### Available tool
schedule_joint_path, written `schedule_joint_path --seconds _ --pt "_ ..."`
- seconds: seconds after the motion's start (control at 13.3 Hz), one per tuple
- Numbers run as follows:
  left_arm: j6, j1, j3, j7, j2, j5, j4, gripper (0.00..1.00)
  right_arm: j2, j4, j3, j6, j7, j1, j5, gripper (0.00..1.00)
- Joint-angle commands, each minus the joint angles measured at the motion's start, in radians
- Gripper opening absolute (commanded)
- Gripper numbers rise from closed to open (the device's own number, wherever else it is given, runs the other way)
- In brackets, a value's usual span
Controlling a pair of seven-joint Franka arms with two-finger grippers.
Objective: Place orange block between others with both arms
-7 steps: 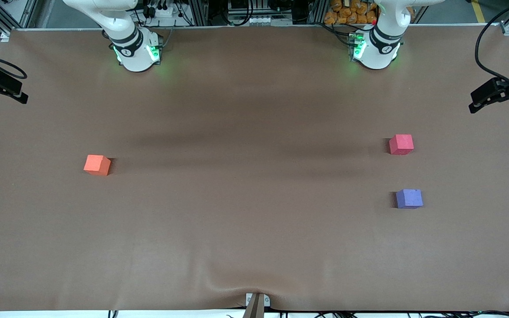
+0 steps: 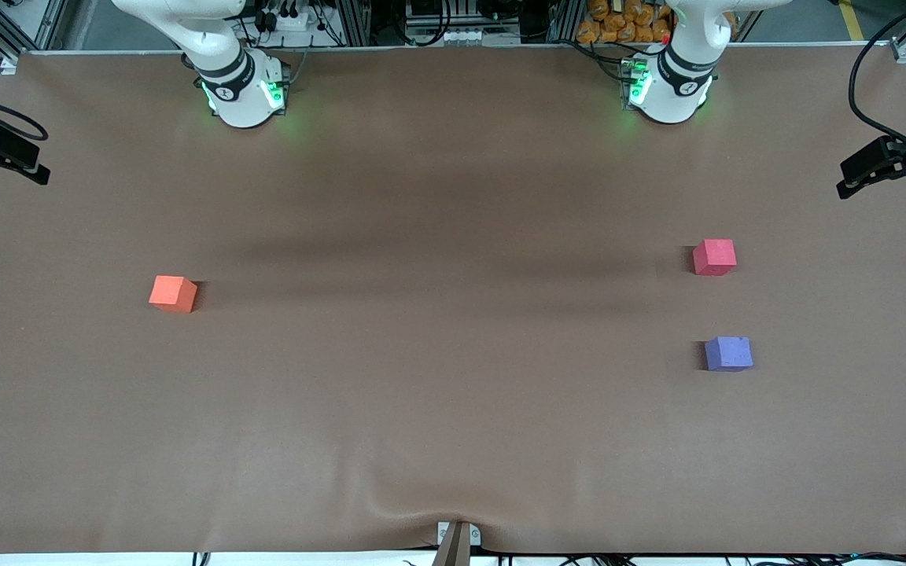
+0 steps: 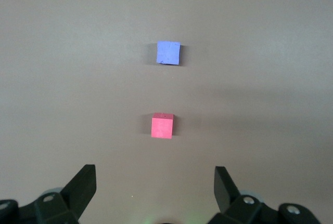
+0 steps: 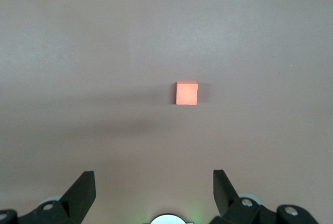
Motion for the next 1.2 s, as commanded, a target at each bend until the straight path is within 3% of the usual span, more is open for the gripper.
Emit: schedule_joint_path --seconds 0.0,0.15,0.3,0.67,1.12 --pt "-0.022 -0.003 0.000 -0.009 0.008 -0.008 0.017 1.00 -0.008 -0.002 -0.004 -0.005 -0.013 0.008 -0.007 1.00" --pt "-0.022 -0.003 -0.002 -0.009 0.002 -0.010 0.004 1.00 0.002 -0.017 -0.005 -0.008 -0.014 0.005 -0.016 1.00" --pt "-0.022 -0.003 -0.002 -0.008 0.002 -0.010 -0.001 1.00 0.169 -0.001 -0.013 -0.053 -0.016 -0.012 -0.012 1.00" --pt "-0.022 -0.003 -0.003 -0.006 0.000 -0.010 0.002 1.00 0.232 0.021 -0.013 -0.068 -0.018 -0.081 -0.042 1.00" --pt "-0.013 -0.001 -0.002 0.008 0.000 -0.010 0.005 1.00 0.327 0.021 -0.013 0.113 -0.018 -0.164 -0.064 1.00"
